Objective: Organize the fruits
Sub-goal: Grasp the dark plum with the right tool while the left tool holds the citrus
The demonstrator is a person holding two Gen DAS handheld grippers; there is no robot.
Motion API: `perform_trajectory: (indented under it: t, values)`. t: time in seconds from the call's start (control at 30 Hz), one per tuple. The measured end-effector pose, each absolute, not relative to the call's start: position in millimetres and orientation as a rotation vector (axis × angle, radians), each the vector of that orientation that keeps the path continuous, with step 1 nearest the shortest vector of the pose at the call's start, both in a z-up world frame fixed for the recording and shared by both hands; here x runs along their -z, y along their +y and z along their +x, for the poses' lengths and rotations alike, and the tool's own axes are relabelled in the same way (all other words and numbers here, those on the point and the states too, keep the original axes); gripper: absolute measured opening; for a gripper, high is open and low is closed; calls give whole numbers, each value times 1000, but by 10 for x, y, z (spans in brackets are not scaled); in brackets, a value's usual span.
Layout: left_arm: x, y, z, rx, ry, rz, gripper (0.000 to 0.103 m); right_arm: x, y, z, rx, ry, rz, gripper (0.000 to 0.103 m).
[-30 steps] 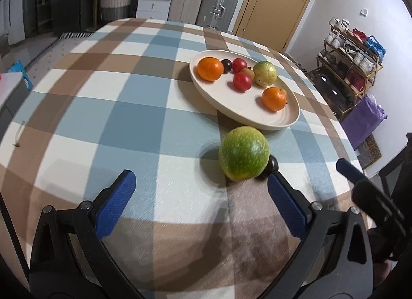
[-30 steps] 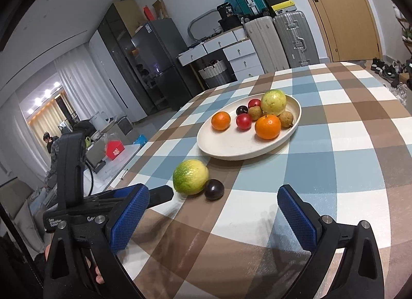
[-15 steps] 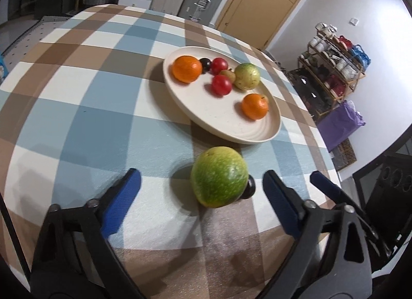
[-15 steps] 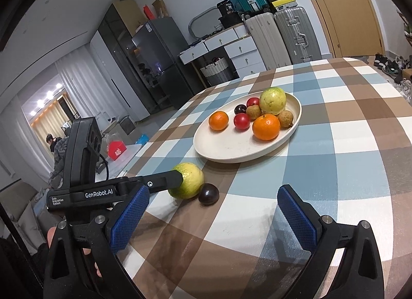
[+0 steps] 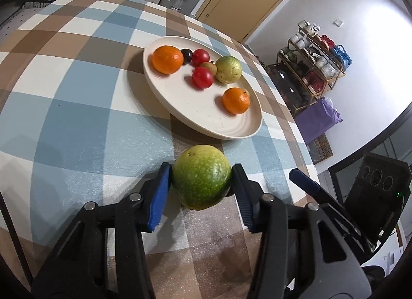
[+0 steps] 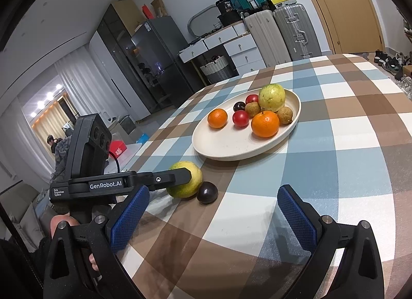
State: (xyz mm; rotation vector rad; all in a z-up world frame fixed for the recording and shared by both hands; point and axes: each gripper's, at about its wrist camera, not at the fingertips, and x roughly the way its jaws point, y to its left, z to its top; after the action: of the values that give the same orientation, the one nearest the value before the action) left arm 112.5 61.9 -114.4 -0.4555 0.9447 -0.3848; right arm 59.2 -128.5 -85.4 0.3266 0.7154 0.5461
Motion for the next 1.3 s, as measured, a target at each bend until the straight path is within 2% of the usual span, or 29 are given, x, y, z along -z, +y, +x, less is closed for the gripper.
perform_trajectory:
  t: [0.83,1.0,1.13,1.3]
  values:
    - [999,1066,543,254,883,-409,45,934,-897,719,-477,811,151,101]
    - [998,1187,438,242,876,-427,45,1007,-765,821,-466,853,119,87]
    - [972,1284,363,242,865,-444,45,1058,-667,878,-479,892,105,84]
    - [976,1361,292,247,861,-461,45,1097,-589,927,-463,922,81,74]
